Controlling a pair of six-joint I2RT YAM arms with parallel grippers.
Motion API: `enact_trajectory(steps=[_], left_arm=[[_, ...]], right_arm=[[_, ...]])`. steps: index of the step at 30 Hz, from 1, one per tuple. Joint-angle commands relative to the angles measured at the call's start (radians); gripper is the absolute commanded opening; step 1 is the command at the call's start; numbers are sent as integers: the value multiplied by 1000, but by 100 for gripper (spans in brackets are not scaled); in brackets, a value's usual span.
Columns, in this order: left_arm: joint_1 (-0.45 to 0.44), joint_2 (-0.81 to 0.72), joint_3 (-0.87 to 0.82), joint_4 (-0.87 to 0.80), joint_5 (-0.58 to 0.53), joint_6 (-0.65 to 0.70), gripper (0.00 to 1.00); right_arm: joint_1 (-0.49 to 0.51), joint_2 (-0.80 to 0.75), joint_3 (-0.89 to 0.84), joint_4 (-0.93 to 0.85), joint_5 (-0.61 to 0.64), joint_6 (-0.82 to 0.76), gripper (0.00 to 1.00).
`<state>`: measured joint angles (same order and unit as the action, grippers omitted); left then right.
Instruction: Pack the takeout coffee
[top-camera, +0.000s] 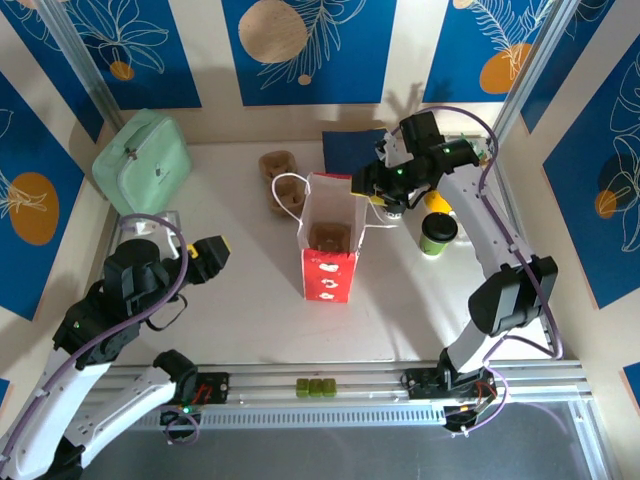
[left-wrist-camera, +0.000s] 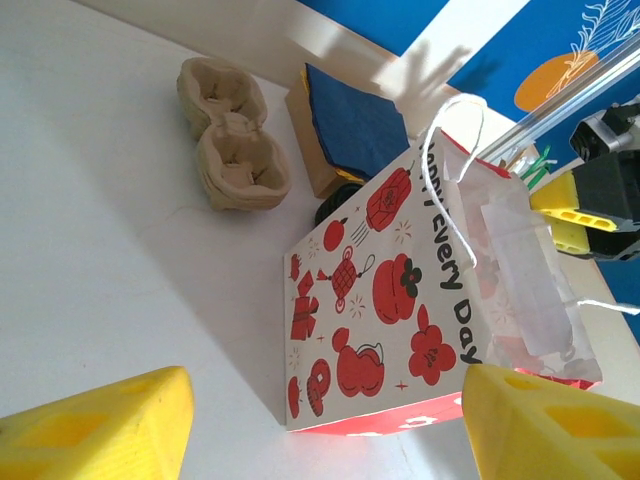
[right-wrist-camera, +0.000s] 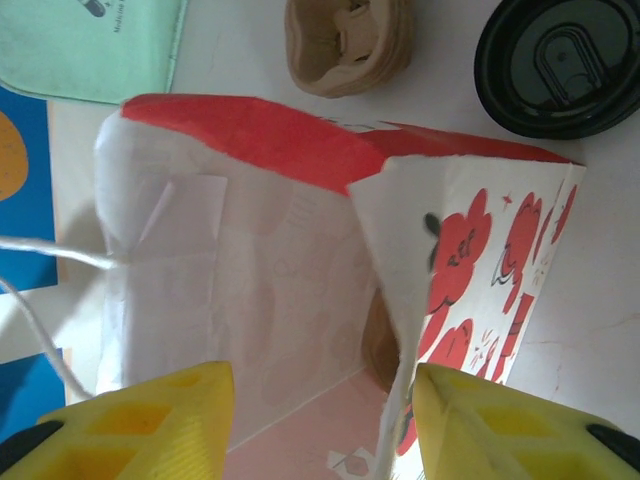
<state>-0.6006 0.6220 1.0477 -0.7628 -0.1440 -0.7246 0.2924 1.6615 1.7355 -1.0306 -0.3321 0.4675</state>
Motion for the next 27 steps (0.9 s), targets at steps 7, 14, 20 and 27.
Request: enact_trajectory(steps=[7,14,20,27], left_arm=[[-1,-21,-12,-19,-20,2,71],[-2,-35,-8,-32,-27,2,71],[-2,-46,-11,-41,-29,-2,71],[-2,-47,-11,-37,-28,-5,71]], right_arm=[[24,98,87,-39,11,-7,55],[58,131,105,-7,-10,-44,55],[74,142,114,26,-47,-60,55],[79,153,132,47,-62,-58,55]])
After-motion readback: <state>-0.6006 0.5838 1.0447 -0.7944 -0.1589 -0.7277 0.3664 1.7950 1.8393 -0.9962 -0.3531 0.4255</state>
